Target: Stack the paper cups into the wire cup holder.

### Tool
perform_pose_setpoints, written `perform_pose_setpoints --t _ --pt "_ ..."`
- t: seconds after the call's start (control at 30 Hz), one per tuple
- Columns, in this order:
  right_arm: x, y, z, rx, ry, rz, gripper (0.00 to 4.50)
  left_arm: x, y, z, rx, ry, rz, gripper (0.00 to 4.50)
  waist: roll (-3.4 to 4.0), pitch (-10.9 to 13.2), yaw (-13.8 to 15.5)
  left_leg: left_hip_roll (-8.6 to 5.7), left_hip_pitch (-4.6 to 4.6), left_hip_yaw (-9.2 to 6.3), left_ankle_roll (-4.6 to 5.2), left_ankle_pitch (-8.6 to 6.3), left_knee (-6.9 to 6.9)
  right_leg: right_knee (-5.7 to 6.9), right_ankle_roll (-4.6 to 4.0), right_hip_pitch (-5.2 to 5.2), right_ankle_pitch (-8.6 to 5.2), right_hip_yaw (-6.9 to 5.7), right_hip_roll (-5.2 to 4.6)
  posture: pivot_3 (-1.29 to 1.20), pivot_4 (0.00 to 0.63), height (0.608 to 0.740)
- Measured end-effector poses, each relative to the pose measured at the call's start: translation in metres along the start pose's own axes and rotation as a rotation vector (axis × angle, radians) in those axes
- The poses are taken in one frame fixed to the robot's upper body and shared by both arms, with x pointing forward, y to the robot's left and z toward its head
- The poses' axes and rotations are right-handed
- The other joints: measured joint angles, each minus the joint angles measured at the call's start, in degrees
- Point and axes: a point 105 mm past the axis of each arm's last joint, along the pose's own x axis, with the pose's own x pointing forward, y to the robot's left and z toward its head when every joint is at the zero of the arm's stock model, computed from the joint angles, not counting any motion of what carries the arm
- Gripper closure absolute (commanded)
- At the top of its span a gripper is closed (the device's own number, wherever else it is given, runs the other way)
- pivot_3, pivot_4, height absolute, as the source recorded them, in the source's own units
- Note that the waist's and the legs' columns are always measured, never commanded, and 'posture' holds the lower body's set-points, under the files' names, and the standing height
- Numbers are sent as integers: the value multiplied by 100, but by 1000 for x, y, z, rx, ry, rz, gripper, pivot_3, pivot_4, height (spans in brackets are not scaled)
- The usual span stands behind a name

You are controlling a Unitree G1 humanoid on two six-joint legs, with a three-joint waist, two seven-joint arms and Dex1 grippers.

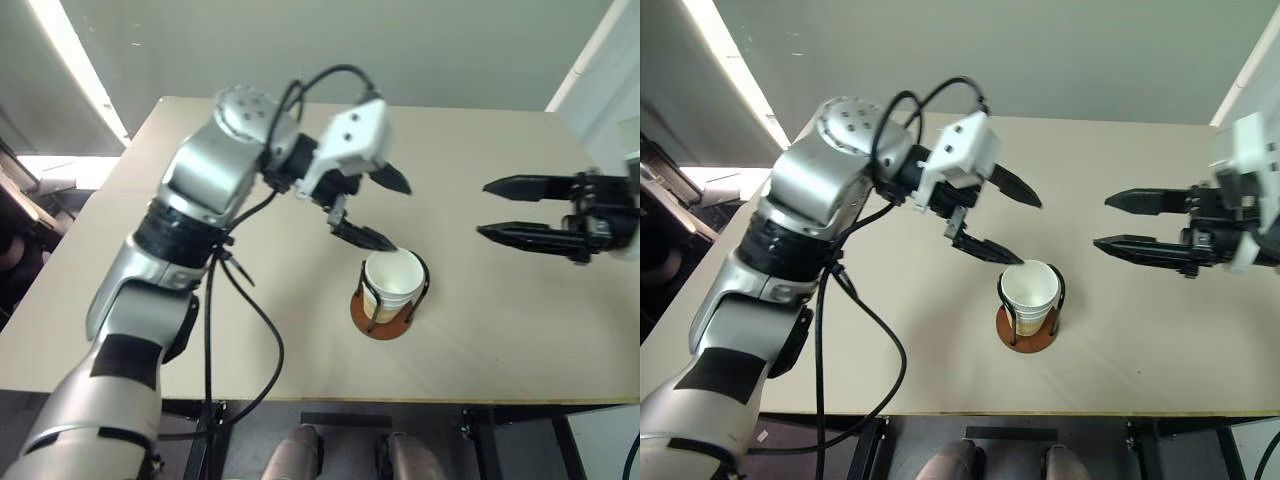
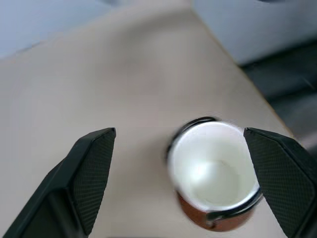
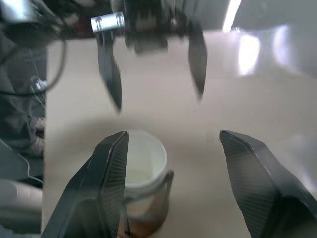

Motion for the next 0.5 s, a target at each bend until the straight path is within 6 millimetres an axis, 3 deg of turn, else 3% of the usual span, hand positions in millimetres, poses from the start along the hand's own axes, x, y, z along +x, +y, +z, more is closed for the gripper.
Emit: perform_pose_setpoints --t 0.13,0.27,0.37,0.5 --pt "14 -33 -12 80 -51 -80 1476 -30 21 -28 -208 -64 317 32 1 -1 -29 0 10 5 4 2 15 -2 2 3 2 3 1 0 150 740" --pt "19 -72 -37 177 -34 -222 1476 -62 27 -63 -368 -91 608 32 1 -1 -13 -1 12 -1 5 3 25 -5 2 6 1 0 5 0 150 740" --pt "22 -95 -61 246 -37 -321 1476 -87 19 -97 -488 -86 807 32 2 -1 6 -3 11 -1 5 3 28 -3 2 6 1 0 5 0 150 740" --pt "20 -117 -92 302 20 -451 1476 -109 -12 -152 -629 3 980 32 2 -1 18 -4 16 0 4 3 24 0 -3 6 -1 3 7 0 150 740"
